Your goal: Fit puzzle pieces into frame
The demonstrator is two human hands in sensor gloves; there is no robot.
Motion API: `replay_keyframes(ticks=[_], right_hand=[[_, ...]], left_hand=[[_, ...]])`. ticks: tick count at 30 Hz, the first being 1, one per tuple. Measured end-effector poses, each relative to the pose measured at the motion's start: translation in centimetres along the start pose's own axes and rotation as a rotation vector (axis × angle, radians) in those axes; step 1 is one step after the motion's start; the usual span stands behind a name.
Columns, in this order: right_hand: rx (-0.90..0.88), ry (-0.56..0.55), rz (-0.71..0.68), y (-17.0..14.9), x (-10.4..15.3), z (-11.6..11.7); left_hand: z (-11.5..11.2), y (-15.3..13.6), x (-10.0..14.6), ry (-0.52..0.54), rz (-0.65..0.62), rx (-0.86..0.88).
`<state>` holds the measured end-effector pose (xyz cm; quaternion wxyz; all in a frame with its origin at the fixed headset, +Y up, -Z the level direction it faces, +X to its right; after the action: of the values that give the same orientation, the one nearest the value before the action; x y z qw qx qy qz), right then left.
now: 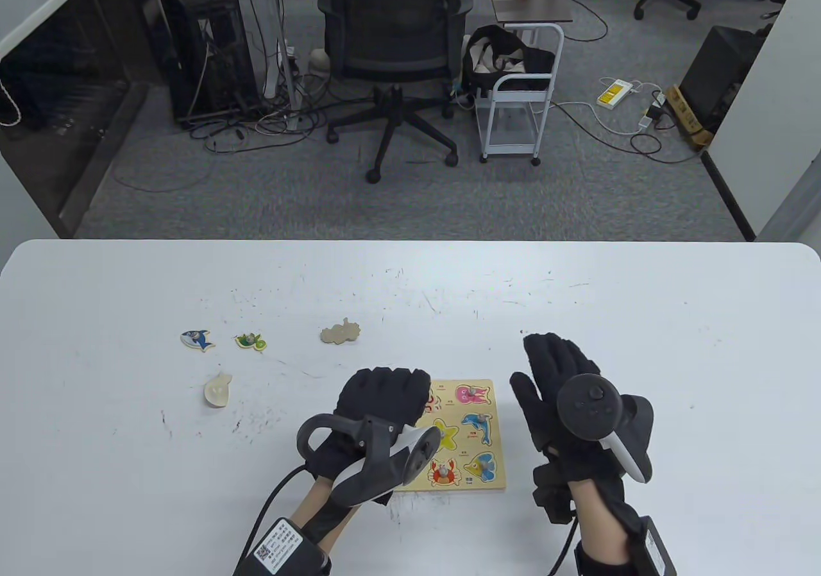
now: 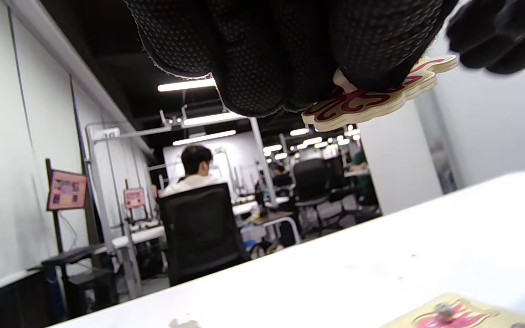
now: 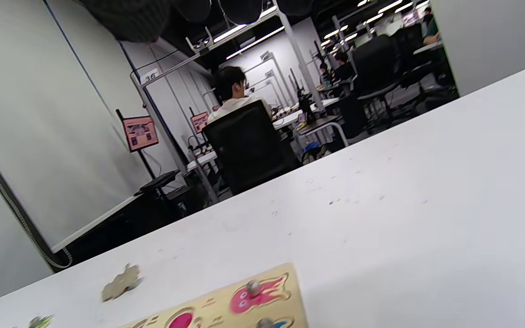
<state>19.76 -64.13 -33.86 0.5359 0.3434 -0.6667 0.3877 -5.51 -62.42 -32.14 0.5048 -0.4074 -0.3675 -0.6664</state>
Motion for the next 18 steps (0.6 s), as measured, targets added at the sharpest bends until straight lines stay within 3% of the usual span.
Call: replay_keyframes(ticks=[3, 9, 18], right_hand=[[0.007, -0.039, 0.045, -1.0, -0.2, -0.8], [-0.047, -0.015, 0.071, -2.0, -0.5, -1.1], [-0.045, -0.013, 0.069, -2.0, -0.6, -1.0]], left_hand=[[-0.4, 0.1, -1.6, -0.049, 0.005, -0.025], [-2.1, 0.8, -4.6, -0.155, 0.028, -0.047], [-6.2, 2.9, -6.8, -0.277, 0.03, -0.112]])
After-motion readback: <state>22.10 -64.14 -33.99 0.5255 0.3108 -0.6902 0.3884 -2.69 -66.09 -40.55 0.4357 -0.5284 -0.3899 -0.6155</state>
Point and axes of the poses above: the tracker on the back of each hand, its own y axis roughly to the thumb side, its own x axis roughly from the fingertips to the wrist, z = x × y, the point moved 3 cm from there along -x, roughly from the wrist to the fingertips, and after that the axes turned 9 degrees about z, right-handed, at the moved point
